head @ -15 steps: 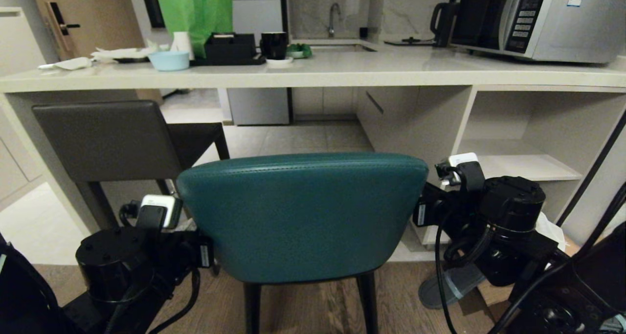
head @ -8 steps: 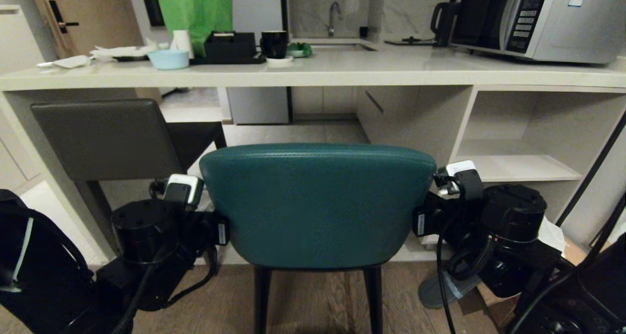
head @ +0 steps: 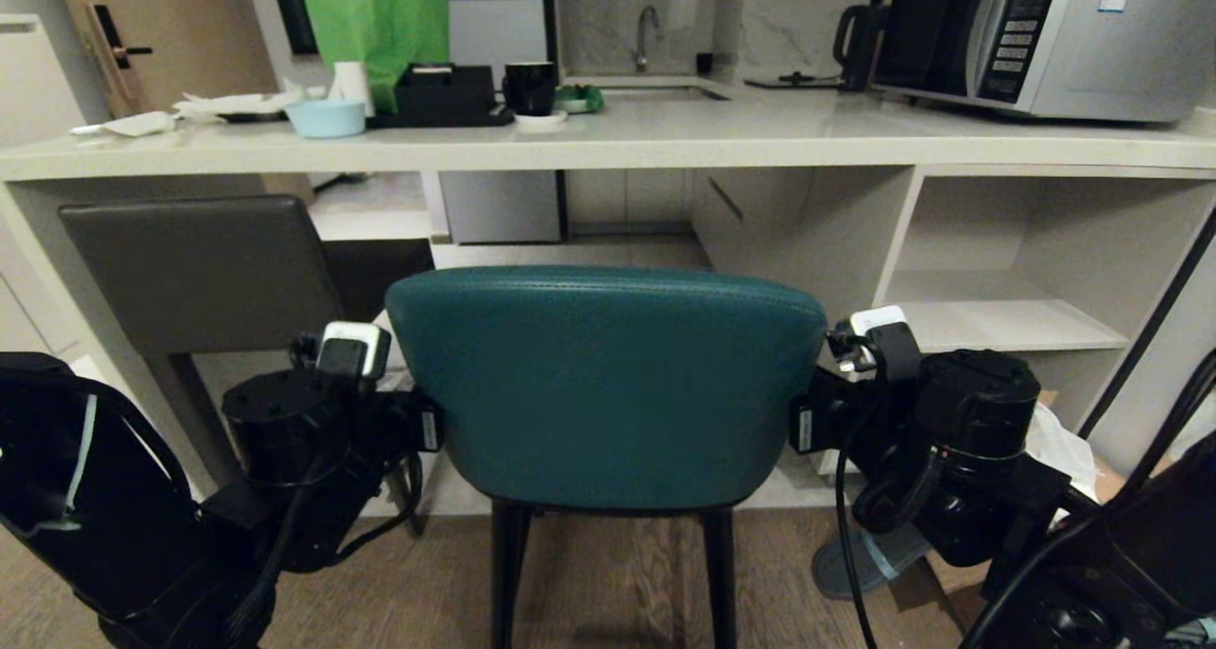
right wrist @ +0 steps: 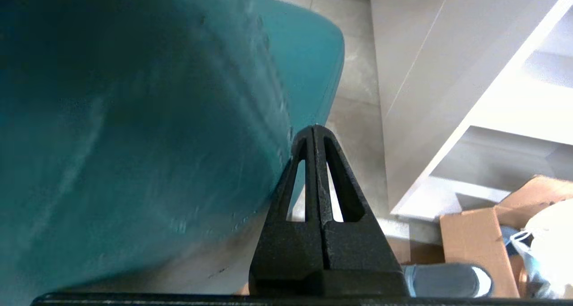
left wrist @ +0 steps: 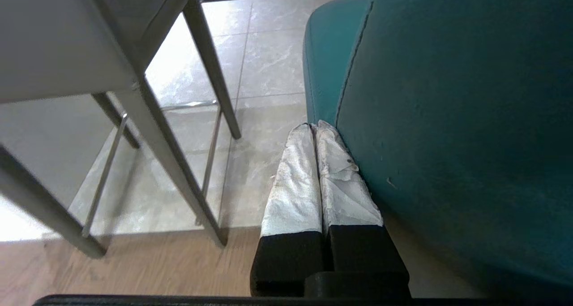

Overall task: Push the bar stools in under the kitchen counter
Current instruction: Push the blue chair back under the dining table

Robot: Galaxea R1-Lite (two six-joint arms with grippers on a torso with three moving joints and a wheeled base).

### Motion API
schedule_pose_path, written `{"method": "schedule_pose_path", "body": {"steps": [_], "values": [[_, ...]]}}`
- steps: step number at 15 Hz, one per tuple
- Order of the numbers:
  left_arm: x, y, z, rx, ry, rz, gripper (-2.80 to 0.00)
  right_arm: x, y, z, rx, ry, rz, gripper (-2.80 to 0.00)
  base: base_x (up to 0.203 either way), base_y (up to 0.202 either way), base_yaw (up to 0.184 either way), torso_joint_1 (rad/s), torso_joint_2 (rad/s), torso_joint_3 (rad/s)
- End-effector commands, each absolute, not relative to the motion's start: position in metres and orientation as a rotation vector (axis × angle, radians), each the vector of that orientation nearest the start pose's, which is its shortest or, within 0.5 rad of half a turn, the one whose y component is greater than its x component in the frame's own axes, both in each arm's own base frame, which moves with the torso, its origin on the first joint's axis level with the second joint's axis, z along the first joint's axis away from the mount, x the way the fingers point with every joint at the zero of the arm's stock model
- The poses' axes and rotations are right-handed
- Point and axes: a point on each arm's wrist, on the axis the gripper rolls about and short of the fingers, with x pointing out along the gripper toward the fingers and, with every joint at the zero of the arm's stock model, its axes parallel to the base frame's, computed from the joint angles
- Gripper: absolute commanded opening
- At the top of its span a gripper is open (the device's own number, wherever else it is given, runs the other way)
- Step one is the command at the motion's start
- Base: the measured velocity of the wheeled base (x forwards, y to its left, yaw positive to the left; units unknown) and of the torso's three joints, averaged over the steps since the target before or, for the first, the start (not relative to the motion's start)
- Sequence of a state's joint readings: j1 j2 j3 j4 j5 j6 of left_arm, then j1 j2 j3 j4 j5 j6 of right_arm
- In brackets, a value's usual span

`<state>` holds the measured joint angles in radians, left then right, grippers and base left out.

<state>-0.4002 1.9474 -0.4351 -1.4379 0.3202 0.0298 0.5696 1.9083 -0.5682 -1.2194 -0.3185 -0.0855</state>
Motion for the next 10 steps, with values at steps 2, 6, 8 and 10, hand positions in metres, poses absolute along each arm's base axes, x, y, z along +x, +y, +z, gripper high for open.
{"method": "schedule_pose_path", "body": {"steps": [2, 6, 8, 10], "values": [[0.266, -0.105, 0.096, 0.059, 0.074, -0.076, -2.80, 0.278, 0.167, 0.128, -0.124, 0.072, 0.245, -2.80, 0.000, 0.000, 0.000, 0.000, 0.00, 0.000], [0.258, -0.104, 0.091, 0.062, 0.084, -0.081, -2.80, 0.293, 0.176, 0.144, -0.119, 0.061, 0.245, -2.80, 0.000, 0.000, 0.000, 0.000, 0.00, 0.000], [0.261, -0.103, 0.090, 0.062, 0.085, -0.075, -2.80, 0.300, 0.180, 0.147, -0.120, 0.063, 0.243, -2.80, 0.000, 0.000, 0.000, 0.000, 0.00, 0.000], [0.266, -0.105, 0.092, 0.059, 0.069, -0.071, -2.80, 0.303, 0.178, 0.144, -0.121, 0.071, 0.233, -2.80, 0.000, 0.000, 0.000, 0.000, 0.00, 0.000]]}}
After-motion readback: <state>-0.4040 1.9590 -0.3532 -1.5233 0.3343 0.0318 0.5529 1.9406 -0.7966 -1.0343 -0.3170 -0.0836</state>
